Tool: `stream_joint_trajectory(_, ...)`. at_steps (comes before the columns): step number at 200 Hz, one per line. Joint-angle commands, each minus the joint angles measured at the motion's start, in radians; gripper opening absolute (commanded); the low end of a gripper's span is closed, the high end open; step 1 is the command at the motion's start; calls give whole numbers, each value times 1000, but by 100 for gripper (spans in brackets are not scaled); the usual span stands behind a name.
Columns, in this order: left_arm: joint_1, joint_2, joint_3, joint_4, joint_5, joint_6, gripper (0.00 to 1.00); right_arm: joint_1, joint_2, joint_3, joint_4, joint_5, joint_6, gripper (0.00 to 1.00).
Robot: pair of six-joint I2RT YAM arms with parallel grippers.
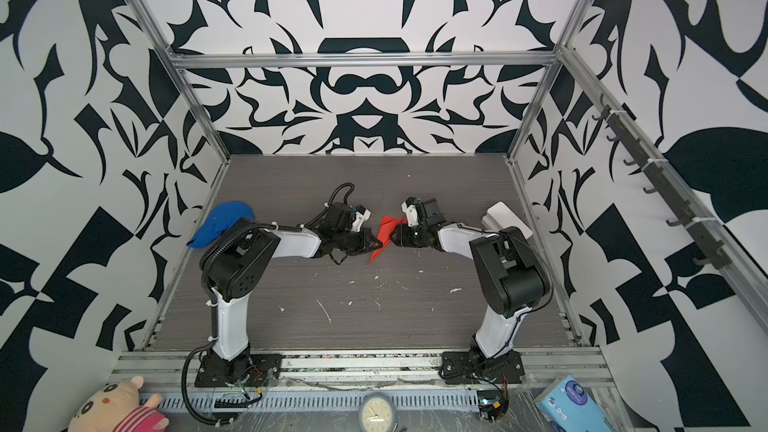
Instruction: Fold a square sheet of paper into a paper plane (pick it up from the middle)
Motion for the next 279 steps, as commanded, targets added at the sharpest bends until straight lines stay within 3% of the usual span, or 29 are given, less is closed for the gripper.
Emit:
stream_joint_trajectory(1,9,30,-25,49,24,-79,0,14,2,56,-31,-1,-48,53)
stream_joint_trajectory(161,49,57,-112,246,45,-257,0,33,103,191,-86,-41,-129,57)
stream_joint_trajectory(197,55,60,-120,266,39,-278,0,33,103,184,-24,-91,-95,57)
stream_joint_trajectory(279,64,65,-139,293,37,-298,0,30,164,229,35,-84,-32,53)
